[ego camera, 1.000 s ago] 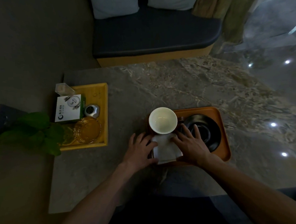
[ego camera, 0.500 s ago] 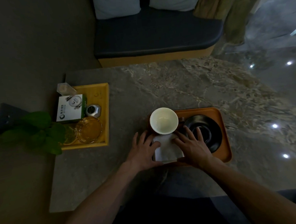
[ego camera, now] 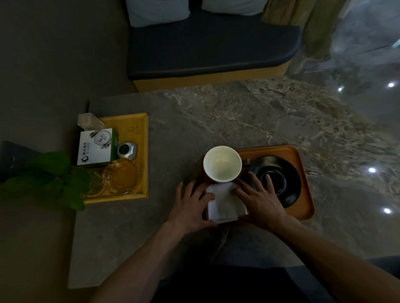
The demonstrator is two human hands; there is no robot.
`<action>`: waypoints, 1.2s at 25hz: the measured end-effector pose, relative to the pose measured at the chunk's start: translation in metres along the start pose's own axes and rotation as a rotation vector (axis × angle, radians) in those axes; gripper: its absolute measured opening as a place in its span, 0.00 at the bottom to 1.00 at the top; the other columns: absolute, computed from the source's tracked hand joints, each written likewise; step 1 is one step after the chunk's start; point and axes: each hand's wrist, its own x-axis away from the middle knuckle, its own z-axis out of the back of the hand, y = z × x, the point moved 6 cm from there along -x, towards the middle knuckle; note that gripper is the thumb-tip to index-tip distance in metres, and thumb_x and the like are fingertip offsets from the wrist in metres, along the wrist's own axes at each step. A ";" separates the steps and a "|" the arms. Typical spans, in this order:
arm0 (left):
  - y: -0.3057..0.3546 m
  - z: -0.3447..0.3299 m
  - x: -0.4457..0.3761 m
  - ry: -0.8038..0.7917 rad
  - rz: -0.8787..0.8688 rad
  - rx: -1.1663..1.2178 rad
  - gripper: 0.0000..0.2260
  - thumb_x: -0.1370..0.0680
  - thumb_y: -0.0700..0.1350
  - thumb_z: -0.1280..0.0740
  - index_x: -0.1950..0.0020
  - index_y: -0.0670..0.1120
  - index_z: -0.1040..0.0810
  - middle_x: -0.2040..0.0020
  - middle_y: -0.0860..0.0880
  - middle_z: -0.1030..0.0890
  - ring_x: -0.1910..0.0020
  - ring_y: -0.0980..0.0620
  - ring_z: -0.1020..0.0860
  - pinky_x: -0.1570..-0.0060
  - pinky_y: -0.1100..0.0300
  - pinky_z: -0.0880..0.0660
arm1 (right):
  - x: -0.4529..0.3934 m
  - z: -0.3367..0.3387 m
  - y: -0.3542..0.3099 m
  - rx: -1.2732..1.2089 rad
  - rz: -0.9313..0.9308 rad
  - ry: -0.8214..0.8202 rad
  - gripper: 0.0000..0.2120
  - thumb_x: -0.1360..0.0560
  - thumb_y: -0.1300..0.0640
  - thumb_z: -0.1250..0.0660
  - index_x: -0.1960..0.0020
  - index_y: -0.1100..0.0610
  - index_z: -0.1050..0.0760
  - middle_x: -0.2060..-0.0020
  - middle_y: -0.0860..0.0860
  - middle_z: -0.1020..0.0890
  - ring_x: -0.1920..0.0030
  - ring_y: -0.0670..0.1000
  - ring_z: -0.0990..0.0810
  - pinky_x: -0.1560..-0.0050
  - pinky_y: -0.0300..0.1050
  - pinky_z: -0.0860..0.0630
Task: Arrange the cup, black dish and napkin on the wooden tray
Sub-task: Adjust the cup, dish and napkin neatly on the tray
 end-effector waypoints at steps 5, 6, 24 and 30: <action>-0.001 0.000 0.001 0.011 0.005 0.006 0.37 0.32 0.71 0.35 0.27 0.57 0.38 0.21 0.49 0.45 0.23 0.42 0.53 0.27 0.35 0.59 | 0.004 0.000 -0.002 0.001 -0.020 0.018 0.40 0.29 0.38 0.31 0.24 0.43 0.48 0.21 0.50 0.52 0.23 0.62 0.62 0.31 0.75 0.62; -0.001 0.000 0.001 0.016 0.008 0.011 0.39 0.33 0.72 0.35 0.27 0.57 0.38 0.21 0.49 0.46 0.23 0.42 0.54 0.27 0.35 0.59 | 0.005 -0.001 -0.002 -0.002 -0.030 0.017 0.41 0.29 0.38 0.32 0.24 0.43 0.49 0.21 0.49 0.52 0.23 0.62 0.63 0.31 0.74 0.64; -0.001 0.002 0.001 0.049 -0.007 -0.023 0.40 0.32 0.73 0.37 0.26 0.55 0.40 0.23 0.48 0.41 0.24 0.42 0.49 0.27 0.36 0.57 | 0.003 0.003 0.008 0.030 -0.037 -0.001 0.47 0.30 0.34 0.34 0.22 0.46 0.56 0.21 0.48 0.49 0.23 0.61 0.63 0.29 0.74 0.65; -0.001 0.001 0.002 0.063 -0.013 -0.008 0.39 0.32 0.73 0.37 0.26 0.55 0.39 0.23 0.48 0.40 0.24 0.43 0.48 0.27 0.37 0.57 | 0.005 -0.001 0.008 0.026 -0.036 0.005 0.47 0.29 0.34 0.34 0.22 0.47 0.57 0.21 0.48 0.49 0.23 0.61 0.62 0.29 0.74 0.63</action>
